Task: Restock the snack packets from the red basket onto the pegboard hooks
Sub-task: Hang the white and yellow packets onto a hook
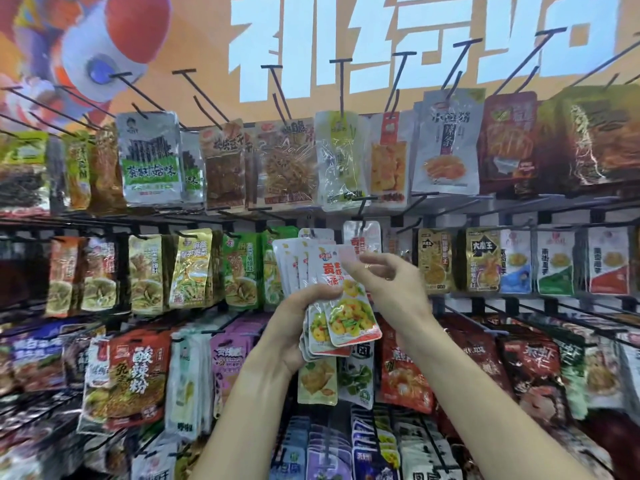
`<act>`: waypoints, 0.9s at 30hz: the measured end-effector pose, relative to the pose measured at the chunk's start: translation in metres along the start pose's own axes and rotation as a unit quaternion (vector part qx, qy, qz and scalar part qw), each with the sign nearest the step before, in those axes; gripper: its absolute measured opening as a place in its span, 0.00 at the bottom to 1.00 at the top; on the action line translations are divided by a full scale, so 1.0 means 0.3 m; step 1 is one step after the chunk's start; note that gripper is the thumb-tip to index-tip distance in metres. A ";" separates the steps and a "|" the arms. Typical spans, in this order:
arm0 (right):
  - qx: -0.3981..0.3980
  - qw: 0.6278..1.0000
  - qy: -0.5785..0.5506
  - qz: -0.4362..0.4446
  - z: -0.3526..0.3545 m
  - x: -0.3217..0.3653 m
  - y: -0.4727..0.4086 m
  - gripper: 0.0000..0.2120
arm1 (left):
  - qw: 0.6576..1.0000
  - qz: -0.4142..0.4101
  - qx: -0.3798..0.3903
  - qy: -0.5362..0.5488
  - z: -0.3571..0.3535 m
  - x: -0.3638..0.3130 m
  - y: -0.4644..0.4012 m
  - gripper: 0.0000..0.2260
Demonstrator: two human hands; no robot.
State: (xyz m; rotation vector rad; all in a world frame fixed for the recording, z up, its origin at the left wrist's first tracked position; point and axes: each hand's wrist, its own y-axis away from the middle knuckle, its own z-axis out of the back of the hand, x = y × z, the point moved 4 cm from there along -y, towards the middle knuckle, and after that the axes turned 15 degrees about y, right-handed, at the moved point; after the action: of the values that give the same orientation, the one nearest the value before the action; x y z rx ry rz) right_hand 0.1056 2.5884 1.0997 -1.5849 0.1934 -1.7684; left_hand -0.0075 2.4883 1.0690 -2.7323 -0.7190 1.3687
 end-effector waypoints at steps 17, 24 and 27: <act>-0.089 0.992 0.034 0.085 0.046 0.051 -0.119 0.22 | 0.999 -0.011 -0.022 0.035 0.007 -0.009 -0.003 0.08; -0.094 0.989 0.070 0.086 0.041 0.080 -0.160 0.25 | 0.999 -0.009 -0.010 0.039 0.005 -0.025 0.011 0.10; -0.103 0.984 0.115 0.093 0.035 0.099 -0.166 0.25 | 0.999 -0.009 0.006 0.030 -0.001 -0.033 0.017 0.08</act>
State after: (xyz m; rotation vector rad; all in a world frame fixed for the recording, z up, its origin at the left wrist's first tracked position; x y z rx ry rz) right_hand 0.0955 2.6098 1.1537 -1.4452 0.6321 -1.8257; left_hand -0.0103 2.4800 1.0758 -2.7377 -0.7283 1.2769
